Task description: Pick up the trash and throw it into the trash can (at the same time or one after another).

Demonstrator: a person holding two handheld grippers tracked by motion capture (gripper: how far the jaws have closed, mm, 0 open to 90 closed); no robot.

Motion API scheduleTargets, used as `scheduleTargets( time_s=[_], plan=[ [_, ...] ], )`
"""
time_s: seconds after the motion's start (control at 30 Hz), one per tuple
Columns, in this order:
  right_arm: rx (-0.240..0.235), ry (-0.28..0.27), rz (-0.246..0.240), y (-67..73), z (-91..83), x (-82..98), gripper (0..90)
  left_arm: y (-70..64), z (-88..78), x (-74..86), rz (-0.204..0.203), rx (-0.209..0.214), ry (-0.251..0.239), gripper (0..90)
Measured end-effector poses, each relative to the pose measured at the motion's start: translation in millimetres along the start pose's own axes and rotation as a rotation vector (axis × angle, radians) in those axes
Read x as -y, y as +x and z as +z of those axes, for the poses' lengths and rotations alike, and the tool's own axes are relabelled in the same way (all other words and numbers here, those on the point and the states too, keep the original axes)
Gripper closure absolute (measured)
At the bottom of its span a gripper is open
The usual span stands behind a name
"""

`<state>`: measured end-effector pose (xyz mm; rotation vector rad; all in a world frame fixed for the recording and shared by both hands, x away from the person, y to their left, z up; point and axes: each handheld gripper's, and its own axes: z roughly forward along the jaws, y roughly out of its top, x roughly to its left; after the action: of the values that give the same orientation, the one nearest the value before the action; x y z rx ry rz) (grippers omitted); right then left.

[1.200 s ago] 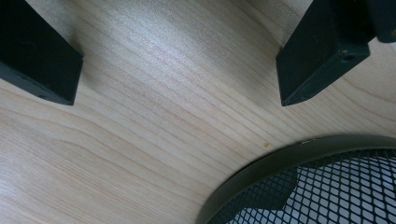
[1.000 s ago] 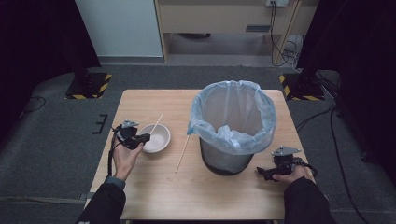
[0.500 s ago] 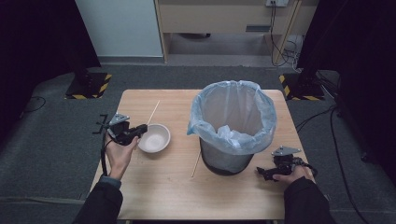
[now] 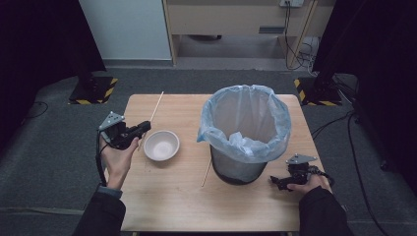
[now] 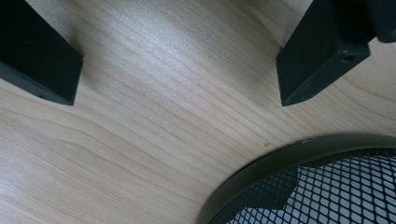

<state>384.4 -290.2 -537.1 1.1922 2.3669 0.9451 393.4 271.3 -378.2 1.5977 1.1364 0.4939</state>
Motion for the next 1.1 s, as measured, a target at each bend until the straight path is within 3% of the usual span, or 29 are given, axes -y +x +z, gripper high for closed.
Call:
scheduleTargets(
  time_s=[0.4, 0.93, 1.1],
  plan=[
    [0.000, 0.000, 0.000, 0.0, 0.0, 0.0, 0.5, -19.6, -9.8, -16.2, 0.031, 0.061, -0.068, 85.5],
    [0.001, -0.001, 0.004, 0.3, 0.0, 0.1, 0.5, -57.1, -19.3, -36.1, 0.092, 0.163, -0.141, 85.5],
    [0.001, -0.005, 0.005, 0.2, 0.1, 0.4, 0.5, -62.8, -24.4, -43.3, 0.105, 0.175, -0.165, 85.5]
  ],
)
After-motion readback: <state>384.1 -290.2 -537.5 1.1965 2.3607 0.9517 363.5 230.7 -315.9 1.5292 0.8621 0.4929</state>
